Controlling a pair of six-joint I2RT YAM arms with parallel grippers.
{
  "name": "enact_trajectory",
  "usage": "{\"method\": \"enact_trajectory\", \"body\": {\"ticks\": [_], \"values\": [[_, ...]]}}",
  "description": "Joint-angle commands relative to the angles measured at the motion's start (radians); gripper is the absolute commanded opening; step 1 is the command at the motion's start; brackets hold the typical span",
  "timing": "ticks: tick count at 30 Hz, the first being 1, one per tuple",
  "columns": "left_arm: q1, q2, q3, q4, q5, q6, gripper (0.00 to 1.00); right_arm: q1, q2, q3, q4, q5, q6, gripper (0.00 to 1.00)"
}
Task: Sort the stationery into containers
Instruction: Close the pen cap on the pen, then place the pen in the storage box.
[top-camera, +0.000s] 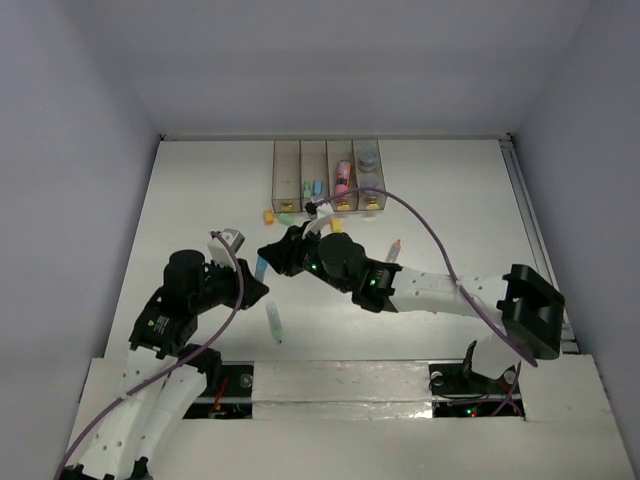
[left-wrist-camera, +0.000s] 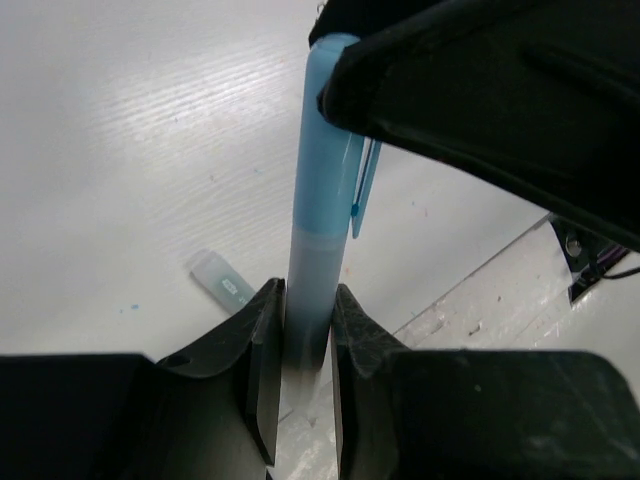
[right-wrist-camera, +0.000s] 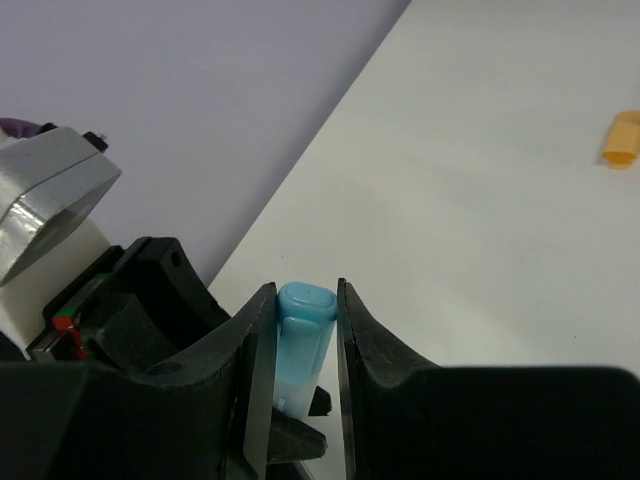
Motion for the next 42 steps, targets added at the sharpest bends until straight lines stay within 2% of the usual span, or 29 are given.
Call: {"method": "enact_trajectory", "body": {"ticks": [1, 6, 8, 11, 12, 19, 23, 26, 27, 29, 30, 31, 32, 33, 38, 42], "values": [[0.036, -0.015, 0.068, 0.460, -0.201, -0.008, 0.00, 0.155, -0.059, -0.055, -0.326, -0.391, -0.017, 0.00], [0.036, -0.047, 0.065, 0.503, -0.155, -0.008, 0.00, 0.144, -0.004, -0.046, -0.290, -0.568, 0.028, 0.00], [0.036, -0.056, 0.071, 0.523, -0.140, -0.009, 0.00, 0.144, 0.038, -0.032, -0.279, -0.587, 0.032, 0.00], [0.036, -0.064, 0.073, 0.535, -0.123, -0.008, 0.00, 0.144, 0.029, -0.032, -0.276, -0.526, 0.020, 0.00], [0.036, -0.066, 0.068, 0.537, -0.117, -0.009, 0.00, 0.144, 0.023, -0.029, -0.285, -0.451, 0.014, 0.00], [0.036, -0.061, 0.048, 0.532, -0.057, -0.020, 0.00, 0.000, -0.014, -0.033, -0.175, -0.256, 0.065, 0.00], [0.036, -0.032, 0.039, 0.546, -0.008, -0.029, 0.00, -0.097, 0.010, 0.026, -0.124, -0.236, 0.086, 0.00], [0.036, -0.009, 0.039, 0.554, 0.013, -0.035, 0.15, -0.143, 0.055, 0.115, -0.138, -0.179, 0.063, 0.00], [0.036, -0.006, 0.039, 0.554, 0.013, -0.037, 0.31, -0.163, 0.067, 0.137, -0.139, -0.172, 0.059, 0.00], [0.036, -0.003, 0.039, 0.557, 0.016, -0.039, 0.49, -0.187, 0.104, 0.193, -0.141, -0.159, 0.057, 0.00], [0.036, -0.003, 0.039, 0.555, 0.015, -0.039, 0.65, -0.199, 0.113, 0.209, -0.136, -0.159, 0.059, 0.00], [0.036, -0.004, 0.039, 0.554, 0.010, -0.039, 0.72, -0.222, 0.124, 0.223, -0.132, -0.150, 0.062, 0.00], [0.036, -0.003, 0.041, 0.549, 0.003, -0.037, 0.94, -0.235, 0.146, 0.256, -0.131, -0.149, 0.065, 0.00], [0.036, -0.003, 0.042, 0.546, -0.002, -0.035, 0.99, -0.248, 0.156, 0.272, -0.135, -0.155, 0.072, 0.00], [0.036, -0.006, 0.045, 0.524, -0.043, -0.035, 0.99, -0.331, 0.202, 0.339, -0.110, -0.158, 0.089, 0.00], [0.036, -0.023, 0.051, 0.474, -0.169, -0.032, 0.99, -0.399, 0.254, 0.408, -0.101, -0.139, 0.037, 0.00]]}}
